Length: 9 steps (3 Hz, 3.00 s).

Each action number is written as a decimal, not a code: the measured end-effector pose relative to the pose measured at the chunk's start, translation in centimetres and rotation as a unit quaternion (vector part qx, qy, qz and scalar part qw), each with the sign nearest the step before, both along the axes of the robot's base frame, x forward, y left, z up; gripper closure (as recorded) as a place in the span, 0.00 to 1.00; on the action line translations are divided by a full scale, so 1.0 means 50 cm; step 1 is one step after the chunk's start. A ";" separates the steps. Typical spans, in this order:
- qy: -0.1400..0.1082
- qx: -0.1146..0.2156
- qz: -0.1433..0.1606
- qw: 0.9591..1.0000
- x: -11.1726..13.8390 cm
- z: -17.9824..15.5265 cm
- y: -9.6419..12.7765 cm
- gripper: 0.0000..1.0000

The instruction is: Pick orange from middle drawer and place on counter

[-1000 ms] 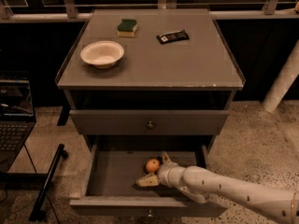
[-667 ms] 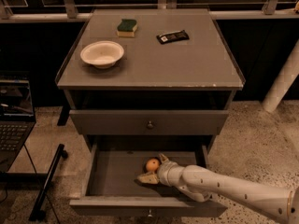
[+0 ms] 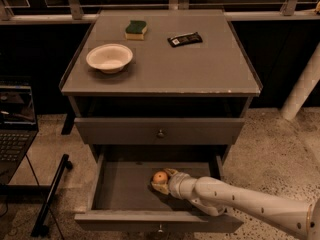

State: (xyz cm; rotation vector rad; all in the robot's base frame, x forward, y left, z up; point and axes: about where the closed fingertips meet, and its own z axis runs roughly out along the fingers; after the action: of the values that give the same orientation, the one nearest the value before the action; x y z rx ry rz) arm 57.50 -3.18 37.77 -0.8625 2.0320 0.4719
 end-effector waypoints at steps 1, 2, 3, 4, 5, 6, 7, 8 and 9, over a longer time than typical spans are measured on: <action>0.000 0.000 0.000 1.000 0.000 0.000 0.000 0.87; 0.006 0.023 0.014 1.000 -0.007 0.015 -0.005 1.00; -0.008 0.060 0.022 0.998 -0.009 0.100 -0.085 1.00; -0.015 0.083 0.032 0.996 -0.043 0.205 -0.175 1.00; -0.025 0.090 0.053 0.994 -0.071 0.314 -0.233 1.00; -0.053 0.097 0.069 0.991 -0.063 0.421 -0.258 1.00; -0.086 0.094 0.084 0.988 -0.051 0.536 -0.272 1.00; -0.131 0.088 0.084 0.984 -0.045 0.653 -0.294 1.00; -0.131 0.088 0.084 0.984 -0.045 0.653 -0.294 1.00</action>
Offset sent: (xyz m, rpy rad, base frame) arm -0.0156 -0.0162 0.0354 0.1994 0.0528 0.1198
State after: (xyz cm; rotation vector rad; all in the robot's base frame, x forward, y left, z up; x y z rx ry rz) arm 55.23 -17.88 70.40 -0.9397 1.6599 0.5899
